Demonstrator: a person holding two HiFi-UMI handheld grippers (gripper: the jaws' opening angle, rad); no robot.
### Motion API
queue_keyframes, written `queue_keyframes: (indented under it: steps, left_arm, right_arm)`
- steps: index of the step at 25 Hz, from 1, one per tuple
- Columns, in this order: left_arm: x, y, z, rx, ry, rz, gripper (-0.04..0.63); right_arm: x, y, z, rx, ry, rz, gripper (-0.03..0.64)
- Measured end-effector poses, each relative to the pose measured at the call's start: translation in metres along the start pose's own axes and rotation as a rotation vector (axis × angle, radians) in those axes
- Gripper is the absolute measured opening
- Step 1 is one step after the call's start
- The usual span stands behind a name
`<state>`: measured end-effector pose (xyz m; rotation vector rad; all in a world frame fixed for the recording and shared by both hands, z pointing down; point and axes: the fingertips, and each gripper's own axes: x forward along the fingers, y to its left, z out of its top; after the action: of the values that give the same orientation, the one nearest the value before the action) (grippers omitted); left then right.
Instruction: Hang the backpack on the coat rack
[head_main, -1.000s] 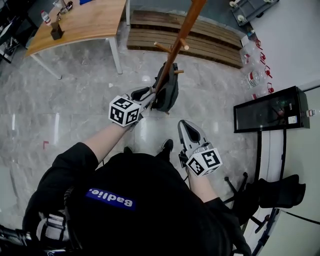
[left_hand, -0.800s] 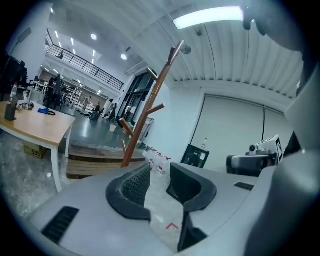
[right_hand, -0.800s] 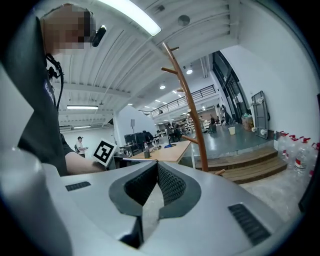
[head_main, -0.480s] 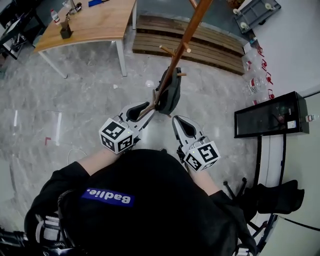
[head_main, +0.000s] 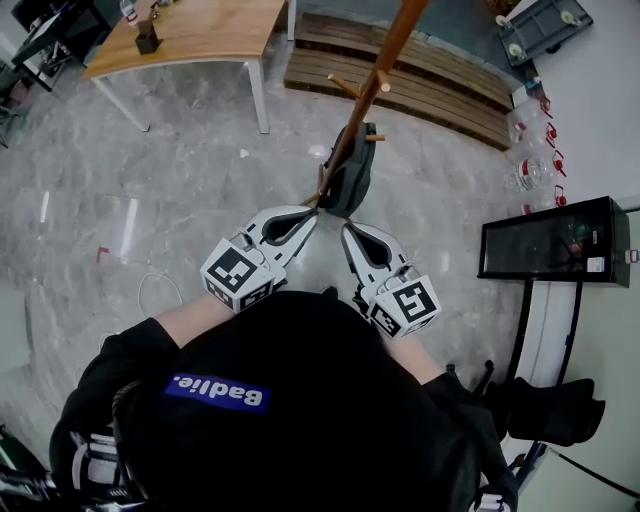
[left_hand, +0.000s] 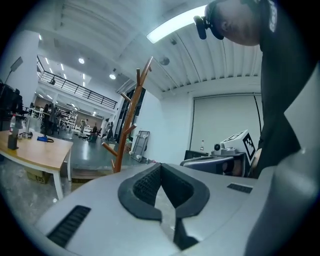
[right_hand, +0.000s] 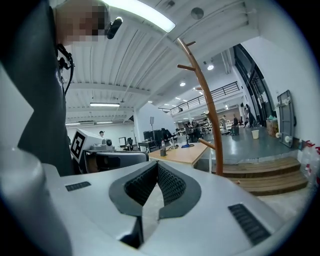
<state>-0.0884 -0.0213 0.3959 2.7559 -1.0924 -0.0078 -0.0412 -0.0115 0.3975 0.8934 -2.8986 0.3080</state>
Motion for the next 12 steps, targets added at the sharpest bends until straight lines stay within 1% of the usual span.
queue_keyframes:
  steps: [6,12]
  left_arm:
    - [0.010,-0.006,-0.003,-0.014,0.014,-0.022,0.009]
    - [0.018,-0.010,-0.006,-0.008,0.022,-0.031,0.009]
  right_arm:
    - [-0.002,-0.004,-0.002,-0.004,0.001,0.016,0.008]
    - [-0.006,-0.005,-0.005,-0.011,0.005,0.025,0.006]
